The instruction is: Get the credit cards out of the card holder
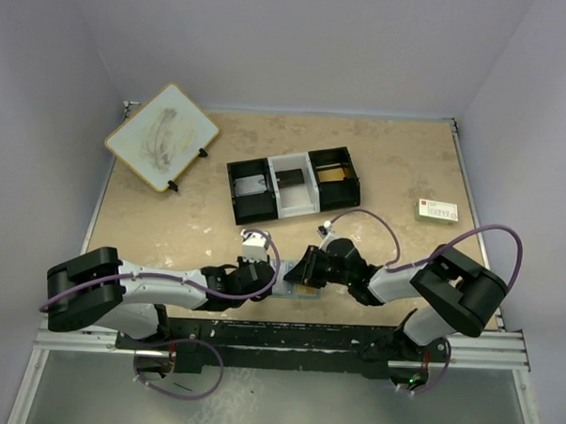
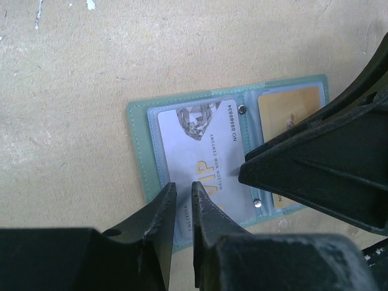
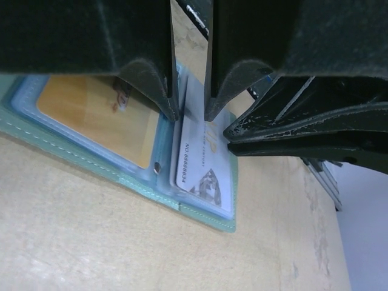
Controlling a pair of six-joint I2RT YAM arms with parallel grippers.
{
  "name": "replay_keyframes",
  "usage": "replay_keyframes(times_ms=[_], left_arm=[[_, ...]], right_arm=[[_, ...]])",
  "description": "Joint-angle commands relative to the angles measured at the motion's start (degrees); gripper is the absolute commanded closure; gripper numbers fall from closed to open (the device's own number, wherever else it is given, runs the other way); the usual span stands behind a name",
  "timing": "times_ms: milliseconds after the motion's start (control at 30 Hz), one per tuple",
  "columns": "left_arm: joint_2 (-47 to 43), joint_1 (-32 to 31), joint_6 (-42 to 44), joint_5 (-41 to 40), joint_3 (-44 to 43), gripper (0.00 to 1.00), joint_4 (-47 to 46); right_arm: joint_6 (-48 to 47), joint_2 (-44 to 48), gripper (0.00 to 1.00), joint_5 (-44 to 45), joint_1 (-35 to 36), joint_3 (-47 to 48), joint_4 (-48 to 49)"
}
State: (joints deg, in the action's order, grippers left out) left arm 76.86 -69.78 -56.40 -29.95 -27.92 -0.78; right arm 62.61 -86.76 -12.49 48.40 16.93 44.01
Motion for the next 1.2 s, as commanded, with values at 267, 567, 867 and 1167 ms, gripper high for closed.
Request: replay_keyframes(times_ms=[267,567,867,1167], left_arm=[[1.1,-0.1,-0.8,2.8,0.0,0.88,-1.2],[-0.6,-0.1,-2.5,0.3,0.7,0.9,0.3],[-0.2,-0.1,-2.6,0.9,0.8,0.9,0.2],[-0.2,-0.1,-2.3,1.1,0.8,0.91,-0.1]], right_arm=[[-6.1,-1.3,1.0,1.2,1.3,7.9,-8.6],[-5.1,5.5,1.0,2.8,0.6,5.7,-13.5],[-3.0,5.7,1.0,3.8,0.3,5.1,-15.0],[-4.5,1.5,0.73,0.6,0.3,6.1,-12.1]])
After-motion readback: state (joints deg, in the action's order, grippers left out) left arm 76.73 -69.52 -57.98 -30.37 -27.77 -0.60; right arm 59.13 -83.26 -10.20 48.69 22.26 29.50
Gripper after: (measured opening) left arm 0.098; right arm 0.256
